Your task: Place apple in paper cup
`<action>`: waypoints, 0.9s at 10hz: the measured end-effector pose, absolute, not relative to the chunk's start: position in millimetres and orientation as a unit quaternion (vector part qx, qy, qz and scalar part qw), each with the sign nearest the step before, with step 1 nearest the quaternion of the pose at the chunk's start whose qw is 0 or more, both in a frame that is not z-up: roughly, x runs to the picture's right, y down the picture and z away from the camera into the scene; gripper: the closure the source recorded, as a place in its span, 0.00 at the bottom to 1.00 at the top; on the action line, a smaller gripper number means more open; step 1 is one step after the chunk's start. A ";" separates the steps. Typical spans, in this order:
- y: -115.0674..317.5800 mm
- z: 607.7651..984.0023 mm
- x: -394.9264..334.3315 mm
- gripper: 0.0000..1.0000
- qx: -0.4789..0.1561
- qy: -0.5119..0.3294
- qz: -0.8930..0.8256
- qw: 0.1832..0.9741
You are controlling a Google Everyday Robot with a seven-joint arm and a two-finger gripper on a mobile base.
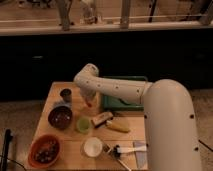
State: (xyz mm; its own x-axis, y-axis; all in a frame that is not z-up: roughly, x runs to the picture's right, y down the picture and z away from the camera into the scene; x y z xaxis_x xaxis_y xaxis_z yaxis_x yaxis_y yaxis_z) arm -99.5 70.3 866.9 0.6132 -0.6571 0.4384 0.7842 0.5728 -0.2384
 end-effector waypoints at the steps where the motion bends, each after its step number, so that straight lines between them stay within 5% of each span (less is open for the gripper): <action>1: 62.6 855.4 -102.3 1.00 -0.198 -0.155 -0.422 0.871; 9: 46.4 808.9 -109.8 1.00 -0.171 -0.206 -0.493 0.828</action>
